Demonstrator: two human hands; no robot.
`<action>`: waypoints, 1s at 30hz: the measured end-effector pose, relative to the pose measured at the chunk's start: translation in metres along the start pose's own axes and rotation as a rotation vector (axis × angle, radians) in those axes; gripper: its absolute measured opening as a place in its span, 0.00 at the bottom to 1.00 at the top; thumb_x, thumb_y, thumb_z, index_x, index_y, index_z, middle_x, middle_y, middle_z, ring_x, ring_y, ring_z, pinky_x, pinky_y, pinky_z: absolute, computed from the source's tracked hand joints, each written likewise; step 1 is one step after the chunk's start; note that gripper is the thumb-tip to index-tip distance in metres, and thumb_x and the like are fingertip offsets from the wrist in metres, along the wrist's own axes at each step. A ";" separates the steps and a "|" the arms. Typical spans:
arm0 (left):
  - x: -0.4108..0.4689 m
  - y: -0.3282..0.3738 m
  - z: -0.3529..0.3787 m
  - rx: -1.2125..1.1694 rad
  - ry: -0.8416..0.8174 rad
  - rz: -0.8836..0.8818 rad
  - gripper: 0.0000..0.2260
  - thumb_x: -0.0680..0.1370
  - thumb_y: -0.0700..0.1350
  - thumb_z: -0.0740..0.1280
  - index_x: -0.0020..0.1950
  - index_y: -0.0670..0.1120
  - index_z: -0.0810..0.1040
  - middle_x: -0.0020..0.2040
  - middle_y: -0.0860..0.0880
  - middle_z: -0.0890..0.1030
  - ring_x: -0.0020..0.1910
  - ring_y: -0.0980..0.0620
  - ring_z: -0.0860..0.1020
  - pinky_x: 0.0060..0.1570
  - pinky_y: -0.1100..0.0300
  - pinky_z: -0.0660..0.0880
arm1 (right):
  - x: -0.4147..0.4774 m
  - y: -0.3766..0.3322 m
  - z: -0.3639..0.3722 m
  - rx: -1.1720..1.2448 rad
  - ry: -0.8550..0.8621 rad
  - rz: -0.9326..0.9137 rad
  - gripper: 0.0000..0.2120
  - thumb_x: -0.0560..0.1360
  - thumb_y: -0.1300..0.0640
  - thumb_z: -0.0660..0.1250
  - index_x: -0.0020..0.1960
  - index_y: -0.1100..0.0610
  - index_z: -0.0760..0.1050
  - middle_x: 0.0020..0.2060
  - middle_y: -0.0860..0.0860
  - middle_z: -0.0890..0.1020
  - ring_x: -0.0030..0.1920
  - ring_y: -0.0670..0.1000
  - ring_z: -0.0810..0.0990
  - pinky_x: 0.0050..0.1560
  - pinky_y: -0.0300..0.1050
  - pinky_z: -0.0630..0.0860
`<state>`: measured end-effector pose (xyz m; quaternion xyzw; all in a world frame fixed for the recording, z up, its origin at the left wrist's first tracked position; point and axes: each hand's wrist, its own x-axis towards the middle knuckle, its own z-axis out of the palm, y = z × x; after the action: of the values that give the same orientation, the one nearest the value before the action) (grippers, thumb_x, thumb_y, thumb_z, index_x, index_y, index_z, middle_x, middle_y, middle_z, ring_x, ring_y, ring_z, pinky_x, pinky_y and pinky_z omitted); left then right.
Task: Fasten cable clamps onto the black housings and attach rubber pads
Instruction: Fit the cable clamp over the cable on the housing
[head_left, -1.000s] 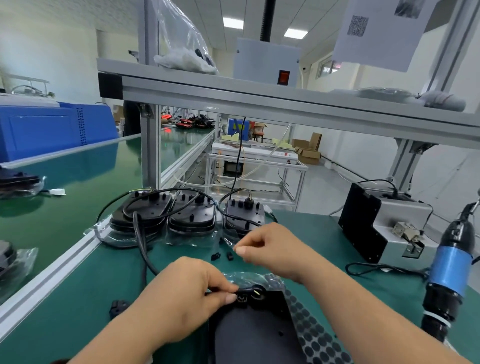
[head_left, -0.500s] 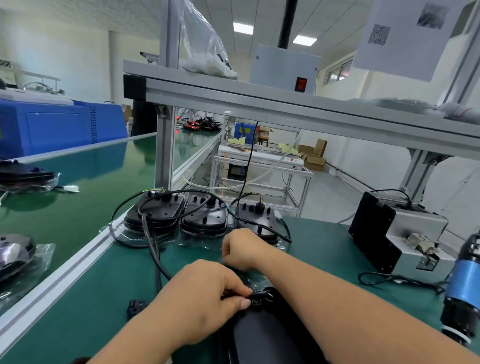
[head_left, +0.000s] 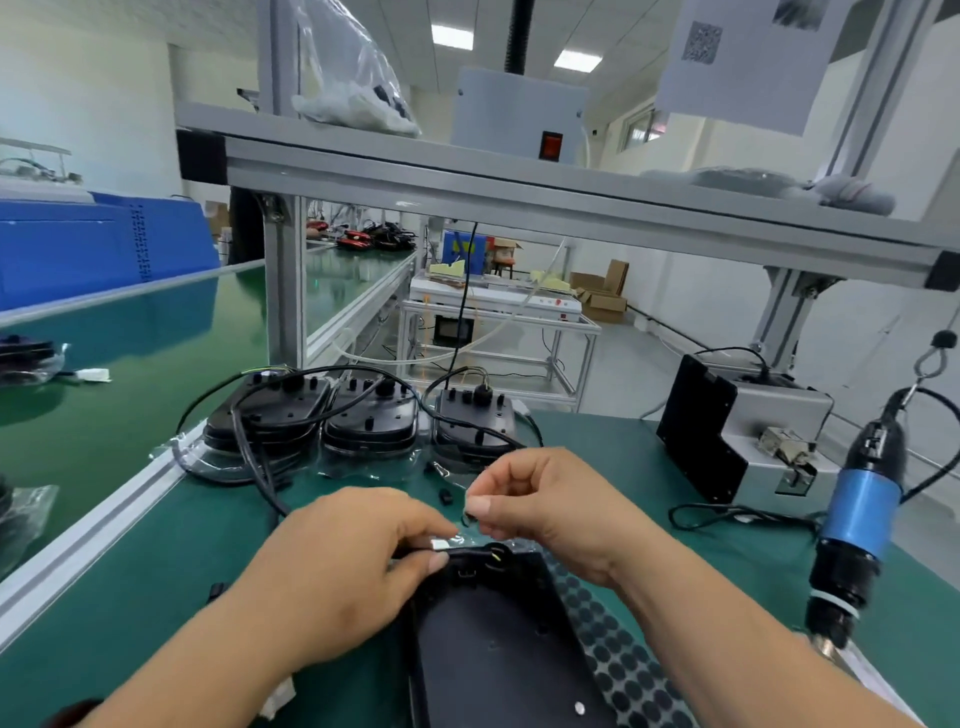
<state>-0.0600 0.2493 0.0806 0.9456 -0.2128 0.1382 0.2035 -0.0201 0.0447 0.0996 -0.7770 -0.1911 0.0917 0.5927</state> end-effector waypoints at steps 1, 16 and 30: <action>0.001 0.001 -0.001 0.016 0.006 0.003 0.12 0.74 0.60 0.64 0.58 0.68 0.74 0.46 0.67 0.77 0.49 0.66 0.74 0.50 0.63 0.74 | -0.002 0.002 0.001 -0.001 0.001 -0.013 0.06 0.73 0.66 0.72 0.40 0.57 0.81 0.32 0.52 0.81 0.32 0.45 0.78 0.38 0.36 0.76; 0.002 0.008 0.004 0.069 0.138 0.078 0.02 0.74 0.55 0.67 0.45 0.60 0.78 0.39 0.62 0.75 0.40 0.63 0.72 0.47 0.60 0.70 | 0.002 0.007 0.004 -0.116 -0.018 -0.115 0.05 0.74 0.67 0.70 0.43 0.58 0.79 0.32 0.52 0.80 0.33 0.47 0.76 0.38 0.39 0.76; 0.002 0.008 0.008 0.019 0.145 0.020 0.04 0.73 0.55 0.69 0.45 0.58 0.77 0.39 0.61 0.76 0.41 0.60 0.75 0.45 0.60 0.72 | 0.002 0.007 0.004 -0.170 -0.038 -0.144 0.06 0.73 0.64 0.73 0.42 0.54 0.79 0.30 0.46 0.79 0.33 0.45 0.75 0.41 0.40 0.74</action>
<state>-0.0606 0.2382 0.0767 0.9328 -0.2056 0.2105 0.2079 -0.0183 0.0481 0.0922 -0.8070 -0.2646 0.0472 0.5259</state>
